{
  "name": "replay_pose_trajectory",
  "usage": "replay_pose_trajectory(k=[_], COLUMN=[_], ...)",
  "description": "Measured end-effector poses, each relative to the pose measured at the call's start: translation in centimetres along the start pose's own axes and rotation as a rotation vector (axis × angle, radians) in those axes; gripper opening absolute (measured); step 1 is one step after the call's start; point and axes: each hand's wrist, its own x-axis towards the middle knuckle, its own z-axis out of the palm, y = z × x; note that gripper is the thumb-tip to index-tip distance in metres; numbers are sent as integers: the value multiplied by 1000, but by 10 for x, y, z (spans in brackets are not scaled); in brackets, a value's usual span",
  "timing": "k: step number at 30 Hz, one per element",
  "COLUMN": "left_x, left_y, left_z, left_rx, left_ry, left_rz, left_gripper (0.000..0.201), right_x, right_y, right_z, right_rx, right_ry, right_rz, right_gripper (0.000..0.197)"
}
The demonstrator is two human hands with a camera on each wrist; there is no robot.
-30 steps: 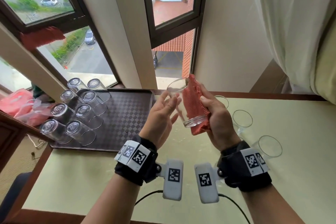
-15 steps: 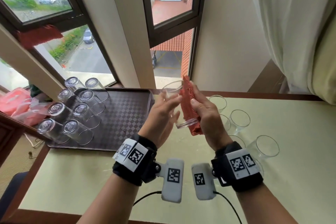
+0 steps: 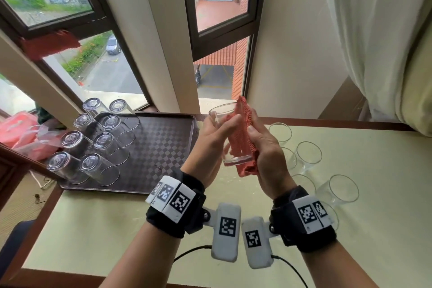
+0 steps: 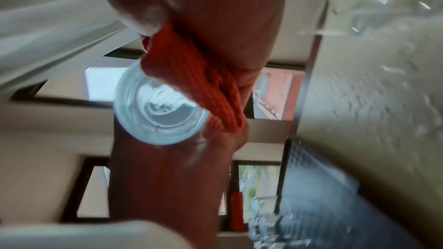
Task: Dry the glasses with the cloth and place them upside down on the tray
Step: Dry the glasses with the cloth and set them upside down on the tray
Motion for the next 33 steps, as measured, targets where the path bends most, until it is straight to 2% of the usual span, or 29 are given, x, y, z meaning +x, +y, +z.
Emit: replay_pose_trajectory(k=[4,6,8,11,14,16,19,20,22,23,25,28,31,33], left_x=[-6,-8,-6,-1,0,1,-1,-1,1,1,-1,0,-2,-1], left_y=[2,2,2,1,5,3,0,-1,-1,1,5,3,2,-1], left_z=[2,-1,-5,-6,7,6,0,-3,-8,-8,-2,5,2,-6], left_rx=[15,27,35,-20,72,91,104,88,39,18,20,60,81,96], left_ry=[-27,-44,1,4,-12,10,-31,-19,49,54,5,-8,-13,-57], left_rz=[27,27,14,-72,-49,-31,-73,-82,-69,-75,-91,-27,-19,-16], left_gripper=[90,98,91,40,26,42,74,76,62,54,51,40,73,80], right_x=[-4,-4,-2,0,-1,-2,-1,-1,-1,0,-1,-2,-4,-7], right_y=[-5,-5,-7,-4,-1,-3,-7,-8,-8,-7,-2,-2,-5,-4], right_z=[3,-1,-5,-3,0,1,-6,-8,-8,-7,-5,-1,0,-3], right_rx=[454,516,374,81,82,219,461,450,241,121,11,175,516,601], right_ry=[-27,-3,58,90,46,10,7,19,52,52,39,-7,-16,-10], right_rz=[180,185,110,-5,-10,70,174,159,82,40,5,64,254,367], right_gripper=[45,45,45,50,50,47,48,47,47,47,52,52,50,56])
